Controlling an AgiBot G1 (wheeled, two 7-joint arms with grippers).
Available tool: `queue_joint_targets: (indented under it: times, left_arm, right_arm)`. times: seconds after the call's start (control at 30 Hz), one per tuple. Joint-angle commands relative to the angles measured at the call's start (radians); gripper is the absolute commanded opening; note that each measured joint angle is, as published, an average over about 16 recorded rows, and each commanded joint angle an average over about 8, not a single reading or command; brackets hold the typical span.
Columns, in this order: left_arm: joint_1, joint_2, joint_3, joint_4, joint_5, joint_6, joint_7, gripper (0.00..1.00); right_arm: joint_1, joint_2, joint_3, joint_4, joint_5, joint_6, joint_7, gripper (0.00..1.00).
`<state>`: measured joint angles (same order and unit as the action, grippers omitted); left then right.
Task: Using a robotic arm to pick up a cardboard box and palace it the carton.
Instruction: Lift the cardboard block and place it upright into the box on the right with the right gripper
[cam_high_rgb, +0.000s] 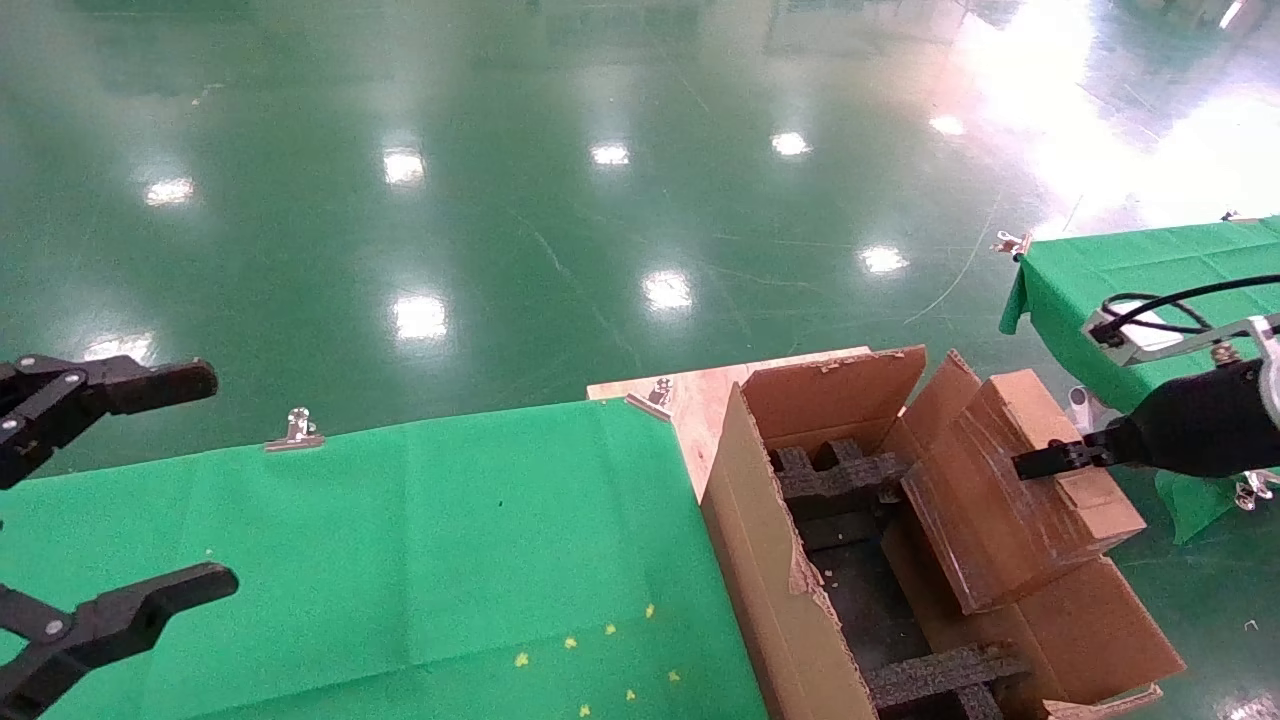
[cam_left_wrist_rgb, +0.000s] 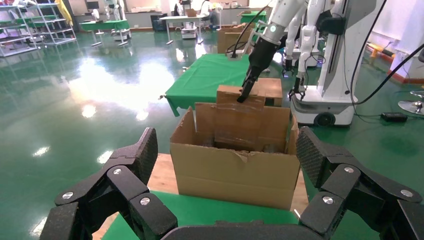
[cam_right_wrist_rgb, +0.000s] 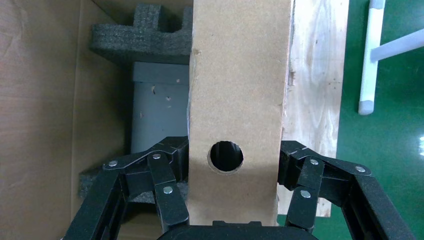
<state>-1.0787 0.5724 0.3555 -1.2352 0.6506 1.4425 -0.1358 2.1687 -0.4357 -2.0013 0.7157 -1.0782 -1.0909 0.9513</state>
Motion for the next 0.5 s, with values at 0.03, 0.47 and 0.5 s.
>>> queue_joint_targets:
  times: [0.03, 0.47, 0.5]
  left_arm:
    - [0.000, 0.000, 0.000, 0.000, 0.000, 0.000, 0.000, 1.00]
    - [0.000, 0.000, 0.000, 0.000, 0.000, 0.000, 0.000, 1.00]
    - [0.000, 0.000, 0.000, 0.000, 0.000, 0.000, 0.000, 1.00]
  right_arm:
    - [-0.007, 0.000, -0.007, 0.023, -0.010, 0.024, 0.034, 0.00]
    - [-0.071, -0.011, -0.043, 0.108, -0.060, 0.155, 0.139, 0.00]
    - [-0.075, -0.013, -0.045, 0.111, -0.063, 0.162, 0.145, 0.00]
